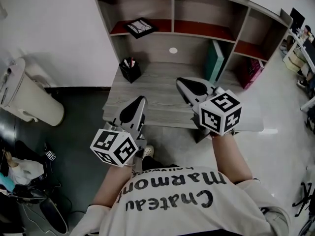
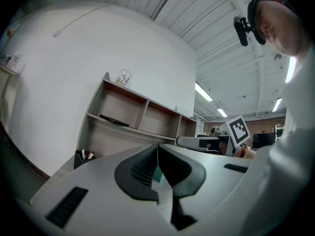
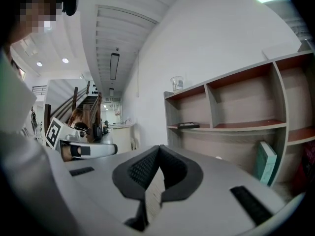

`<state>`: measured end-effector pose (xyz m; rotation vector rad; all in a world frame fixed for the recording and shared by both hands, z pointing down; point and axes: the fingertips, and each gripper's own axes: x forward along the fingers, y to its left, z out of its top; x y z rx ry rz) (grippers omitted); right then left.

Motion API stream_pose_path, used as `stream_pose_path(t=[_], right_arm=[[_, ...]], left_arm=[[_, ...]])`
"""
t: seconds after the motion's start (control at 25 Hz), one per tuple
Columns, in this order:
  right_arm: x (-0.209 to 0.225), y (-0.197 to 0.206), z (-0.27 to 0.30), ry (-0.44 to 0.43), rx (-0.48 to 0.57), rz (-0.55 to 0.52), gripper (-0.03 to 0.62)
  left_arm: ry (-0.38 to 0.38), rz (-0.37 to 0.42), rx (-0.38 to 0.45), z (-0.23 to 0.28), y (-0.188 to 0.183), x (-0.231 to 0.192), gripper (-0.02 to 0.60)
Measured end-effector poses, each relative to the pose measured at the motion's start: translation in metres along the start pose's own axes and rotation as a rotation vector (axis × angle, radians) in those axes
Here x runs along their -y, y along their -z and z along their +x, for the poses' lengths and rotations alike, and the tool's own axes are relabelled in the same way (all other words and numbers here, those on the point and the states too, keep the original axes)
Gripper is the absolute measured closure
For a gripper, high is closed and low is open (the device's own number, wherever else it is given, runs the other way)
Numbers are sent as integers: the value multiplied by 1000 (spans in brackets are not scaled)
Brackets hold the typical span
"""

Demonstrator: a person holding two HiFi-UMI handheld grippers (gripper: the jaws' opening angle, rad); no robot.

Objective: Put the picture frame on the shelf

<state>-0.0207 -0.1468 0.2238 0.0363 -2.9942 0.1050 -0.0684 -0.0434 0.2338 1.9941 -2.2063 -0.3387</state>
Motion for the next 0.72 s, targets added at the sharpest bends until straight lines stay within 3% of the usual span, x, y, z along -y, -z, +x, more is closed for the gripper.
stream_pose_path(t=[0.72], right_arm=[[-3,16,19,-22,-60,-28,586]], left_arm=[[-12,-9,-16,4,4,-11,560]])
